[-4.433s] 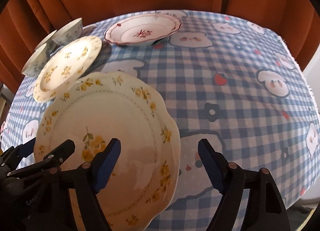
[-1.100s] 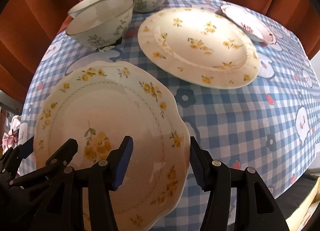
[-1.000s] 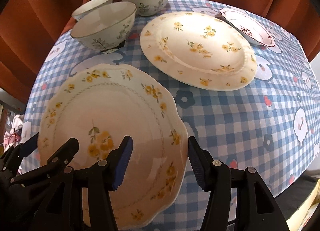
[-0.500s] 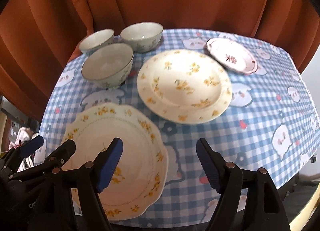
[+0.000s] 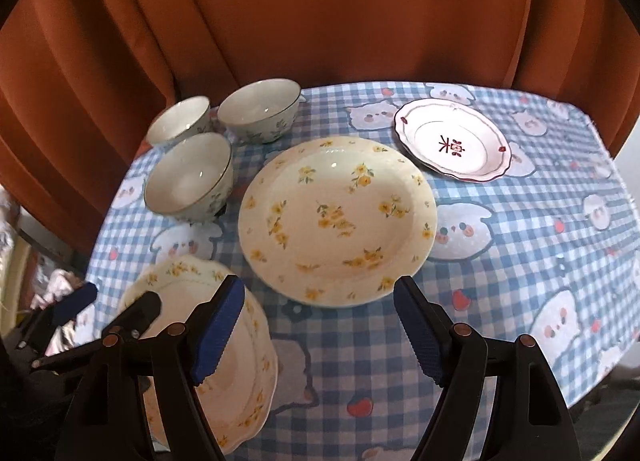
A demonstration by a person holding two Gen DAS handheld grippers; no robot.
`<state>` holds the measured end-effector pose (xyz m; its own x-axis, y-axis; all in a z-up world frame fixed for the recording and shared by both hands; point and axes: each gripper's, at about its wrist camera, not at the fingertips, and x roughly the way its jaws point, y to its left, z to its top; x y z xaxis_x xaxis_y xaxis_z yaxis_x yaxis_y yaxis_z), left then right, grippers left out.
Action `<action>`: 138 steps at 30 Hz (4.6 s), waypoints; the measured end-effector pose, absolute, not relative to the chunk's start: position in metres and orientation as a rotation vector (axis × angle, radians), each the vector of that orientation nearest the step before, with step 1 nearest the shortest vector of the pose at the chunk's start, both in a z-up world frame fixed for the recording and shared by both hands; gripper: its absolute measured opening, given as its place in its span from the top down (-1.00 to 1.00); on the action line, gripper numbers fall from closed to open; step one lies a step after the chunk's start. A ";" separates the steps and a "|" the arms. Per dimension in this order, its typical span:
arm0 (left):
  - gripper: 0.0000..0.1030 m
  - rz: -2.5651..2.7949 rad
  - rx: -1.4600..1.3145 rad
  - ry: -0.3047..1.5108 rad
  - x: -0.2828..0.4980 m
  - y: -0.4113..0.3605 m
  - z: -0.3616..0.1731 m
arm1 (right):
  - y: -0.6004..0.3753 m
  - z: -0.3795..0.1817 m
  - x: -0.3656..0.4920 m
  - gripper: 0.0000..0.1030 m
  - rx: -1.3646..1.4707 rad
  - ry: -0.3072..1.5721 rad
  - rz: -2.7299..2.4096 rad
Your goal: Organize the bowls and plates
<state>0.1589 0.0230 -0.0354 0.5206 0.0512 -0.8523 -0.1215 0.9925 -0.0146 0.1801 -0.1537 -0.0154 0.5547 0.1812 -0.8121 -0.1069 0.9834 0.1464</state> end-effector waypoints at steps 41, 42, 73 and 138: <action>-0.36 0.231 -0.054 1.191 0.296 -0.051 -0.125 | -0.213 -0.109 0.344 -0.09 0.011 1.135 0.219; -0.35 0.232 -0.033 1.191 0.295 -0.053 -0.125 | -0.212 -0.109 0.343 -0.09 0.002 1.133 0.214; -0.42 0.130 0.027 1.286 0.215 -0.122 -0.126 | -0.275 -0.119 0.246 -0.17 0.034 1.225 0.108; -0.39 0.061 -0.122 1.251 0.110 0.080 -0.107 | -0.070 -0.095 0.149 -0.18 -0.098 1.240 0.094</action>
